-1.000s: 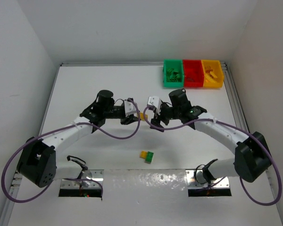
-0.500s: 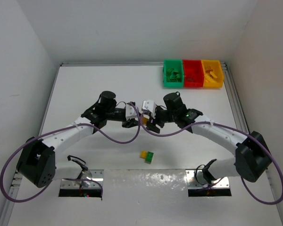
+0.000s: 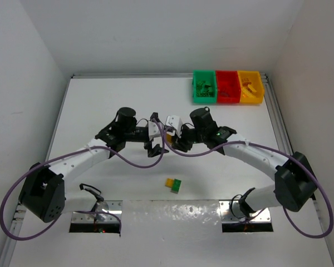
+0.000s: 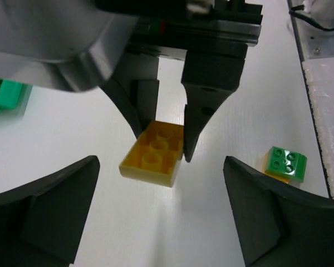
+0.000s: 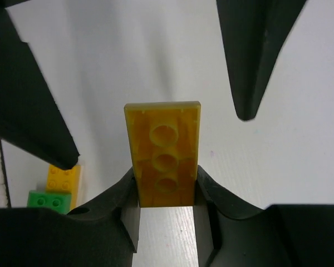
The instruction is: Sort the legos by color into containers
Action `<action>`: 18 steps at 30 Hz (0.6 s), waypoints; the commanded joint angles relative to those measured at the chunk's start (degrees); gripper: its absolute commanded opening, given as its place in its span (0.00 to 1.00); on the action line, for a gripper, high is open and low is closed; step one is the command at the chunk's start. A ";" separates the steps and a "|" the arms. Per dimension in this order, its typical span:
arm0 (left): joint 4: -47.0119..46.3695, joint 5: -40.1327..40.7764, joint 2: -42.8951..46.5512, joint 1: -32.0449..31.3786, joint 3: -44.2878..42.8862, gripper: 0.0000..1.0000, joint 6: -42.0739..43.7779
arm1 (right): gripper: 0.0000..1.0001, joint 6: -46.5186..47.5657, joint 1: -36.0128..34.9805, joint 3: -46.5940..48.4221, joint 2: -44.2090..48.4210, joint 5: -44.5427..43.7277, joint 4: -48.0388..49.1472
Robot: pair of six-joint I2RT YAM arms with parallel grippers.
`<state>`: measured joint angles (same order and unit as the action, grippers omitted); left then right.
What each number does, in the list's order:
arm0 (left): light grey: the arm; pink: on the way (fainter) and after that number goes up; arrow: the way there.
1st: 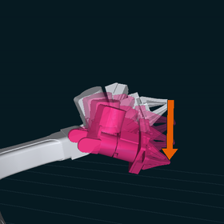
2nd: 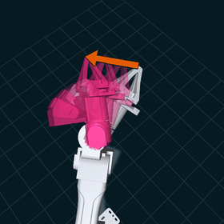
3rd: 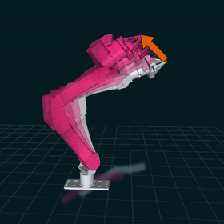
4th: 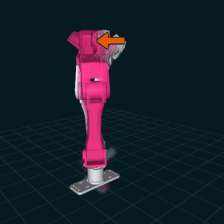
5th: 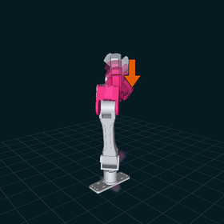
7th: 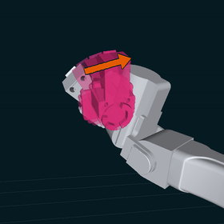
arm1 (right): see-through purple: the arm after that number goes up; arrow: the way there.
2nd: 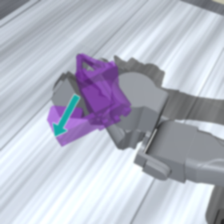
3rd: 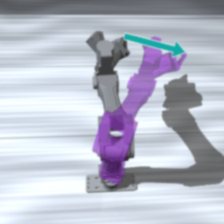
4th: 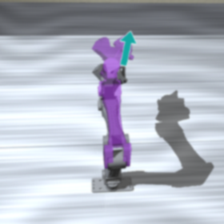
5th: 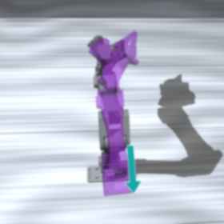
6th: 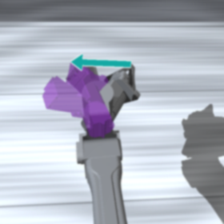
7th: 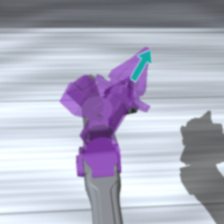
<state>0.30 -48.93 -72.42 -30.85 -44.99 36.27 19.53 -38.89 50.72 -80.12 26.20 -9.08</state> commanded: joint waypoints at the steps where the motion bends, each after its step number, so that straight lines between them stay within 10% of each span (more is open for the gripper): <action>1: -2.84 4.25 2.02 -0.53 -0.01 1.00 -3.47 | 0.00 -4.23 0.39 1.67 1.10 -5.97 3.54; 10: -14.36 42.47 4.04 -0.44 2.63 1.00 -24.04 | 0.00 -18.90 19.87 2.98 -2.84 -18.22 14.68; 18: -15.41 43.66 5.71 -0.18 7.19 1.00 -24.67 | 0.00 -35.78 33.35 36.88 -31.63 -47.27 2.40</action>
<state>-12.16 -8.16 -68.86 -31.09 -39.11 14.11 -7.90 -8.21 79.29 -106.24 -7.29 -4.12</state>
